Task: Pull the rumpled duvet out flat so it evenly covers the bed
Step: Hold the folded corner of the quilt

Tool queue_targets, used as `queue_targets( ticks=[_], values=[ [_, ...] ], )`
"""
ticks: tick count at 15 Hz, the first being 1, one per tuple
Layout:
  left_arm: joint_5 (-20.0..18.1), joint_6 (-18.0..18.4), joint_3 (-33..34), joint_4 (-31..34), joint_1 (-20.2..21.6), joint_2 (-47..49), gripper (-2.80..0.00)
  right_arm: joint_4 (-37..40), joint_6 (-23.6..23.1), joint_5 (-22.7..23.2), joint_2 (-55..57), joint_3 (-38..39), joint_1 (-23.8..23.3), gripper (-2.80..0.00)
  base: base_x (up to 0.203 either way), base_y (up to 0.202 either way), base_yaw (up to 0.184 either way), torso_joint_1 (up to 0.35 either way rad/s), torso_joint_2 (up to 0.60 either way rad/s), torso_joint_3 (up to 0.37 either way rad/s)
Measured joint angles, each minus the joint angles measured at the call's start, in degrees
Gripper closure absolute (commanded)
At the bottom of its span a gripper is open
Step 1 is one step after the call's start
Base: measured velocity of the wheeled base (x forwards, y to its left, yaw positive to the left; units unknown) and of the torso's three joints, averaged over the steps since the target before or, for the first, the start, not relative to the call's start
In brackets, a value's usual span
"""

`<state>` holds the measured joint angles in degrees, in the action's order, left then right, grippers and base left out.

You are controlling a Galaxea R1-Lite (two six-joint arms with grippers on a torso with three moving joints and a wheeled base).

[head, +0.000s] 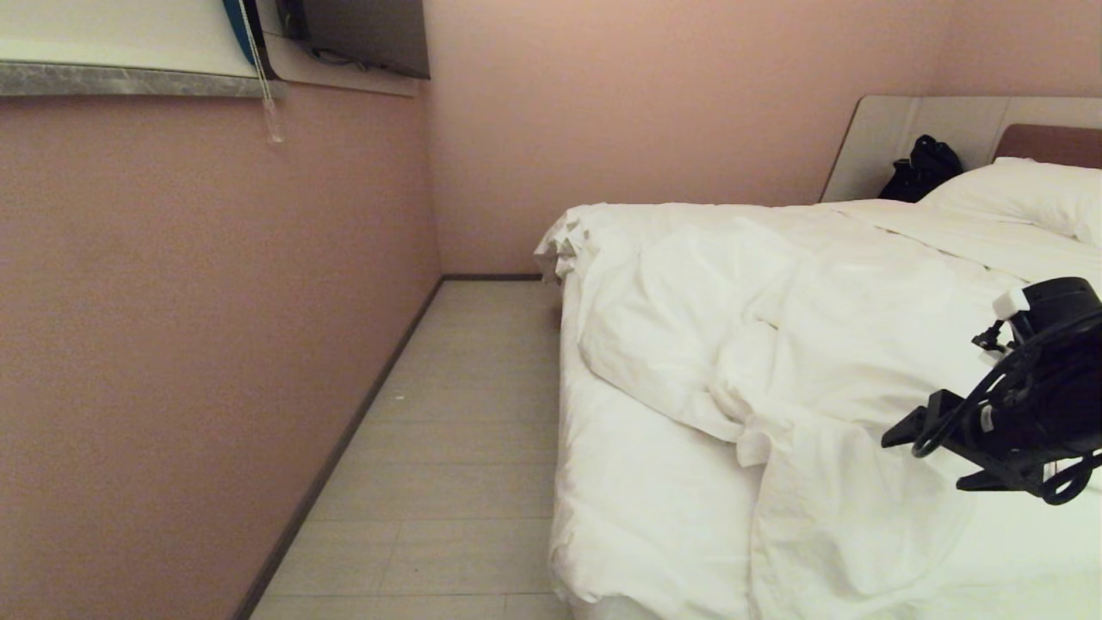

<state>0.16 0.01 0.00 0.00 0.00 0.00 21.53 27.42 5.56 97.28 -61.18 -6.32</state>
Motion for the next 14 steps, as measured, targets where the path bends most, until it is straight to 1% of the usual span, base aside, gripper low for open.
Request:
queue_targets(
  ticks=[2,4,7,10,14],
  values=[
    [0.01,-0.01,0.00,0.00,0.00,0.00,0.00,-0.32,-1.00,-0.69,1.83,-0.20,-1.70,-2.80,0.000,0.000,0.000,0.000,0.00,0.000],
    [0.00,0.01,0.00,0.00,0.00,0.00,0.00,-1.06,-2.85,-0.40,3.63,0.18,-3.84,-2.80,0.000,0.000,0.000,0.000,0.00,0.000],
    [0.02,-0.01,0.00,0.00,0.00,0.00,0.00,-3.93,-6.70,1.93,5.35,2.32,-6.29,-2.80,0.000,0.000,0.000,0.000,0.00,0.000],
    [0.00,-0.01,0.00,0.00,0.00,0.00,0.00,-6.54,-11.66,6.52,5.80,3.75,-10.32,-2.80,0.000,0.000,0.000,0.000,0.00,0.000],
    [-0.01,0.01,0.00,0.00,0.00,0.00,0.00,-6.39,-20.17,15.99,5.47,4.66,-18.11,-2.80,0.000,0.000,0.000,0.000,0.00,0.000]
  ],
)
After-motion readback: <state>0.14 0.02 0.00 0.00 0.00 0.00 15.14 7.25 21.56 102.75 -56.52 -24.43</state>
